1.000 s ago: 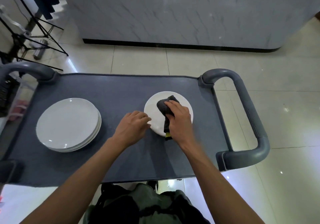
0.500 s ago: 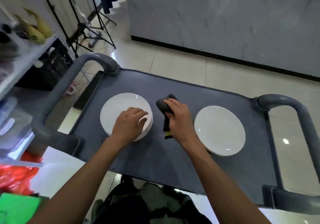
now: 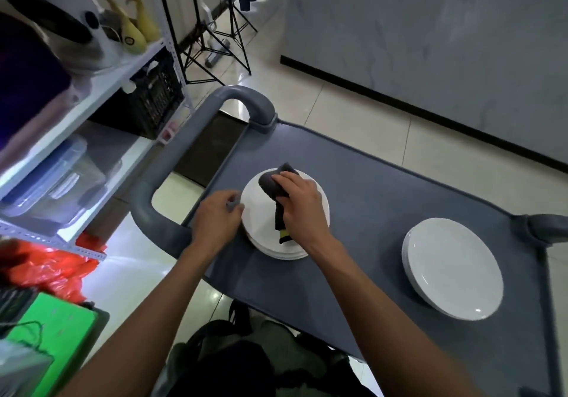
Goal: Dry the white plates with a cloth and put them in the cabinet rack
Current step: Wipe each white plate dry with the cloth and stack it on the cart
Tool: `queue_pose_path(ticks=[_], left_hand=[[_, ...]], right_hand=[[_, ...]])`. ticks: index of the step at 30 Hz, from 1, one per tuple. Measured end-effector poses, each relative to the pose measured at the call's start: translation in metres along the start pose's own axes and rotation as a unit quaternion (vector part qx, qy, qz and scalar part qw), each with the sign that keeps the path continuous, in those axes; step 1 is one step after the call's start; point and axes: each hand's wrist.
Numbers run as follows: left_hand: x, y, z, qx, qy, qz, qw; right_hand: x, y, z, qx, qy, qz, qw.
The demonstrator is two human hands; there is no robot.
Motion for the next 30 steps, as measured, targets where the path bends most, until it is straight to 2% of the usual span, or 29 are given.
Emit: queue_pose_path(ticks=[5,14,25,30], left_hand=[[-0.006,0.0,0.007,0.02,0.035,0.023,0.999],[-0.01,-0.009,0.007,0.045,0.032,0.041,0.998],[-0.023,-0.013,0.002,0.052,0.076,0.053,0.994],[-0.028,-0.011,0.001,0.107,0.101,0.072,0.987]], right_hand=[[-0.013,-0.025,0.0,0.041,-0.03,0.036,0.998],[-0.016,-0.046,0.0,0.073,-0.05,0.057,0.994],[0.0,-0.05,-0.004,0.09,-0.064,0.062,0.992],[0.001,-0.051,-0.005,0.086,-0.061,0.04,0.994]])
Point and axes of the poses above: each hand's wrist, its own x-axis away from the middle knuckle, its own y-axis out of the back of the hand, z = x × y, and after that the axes turned 14 degrees about z, right-handed
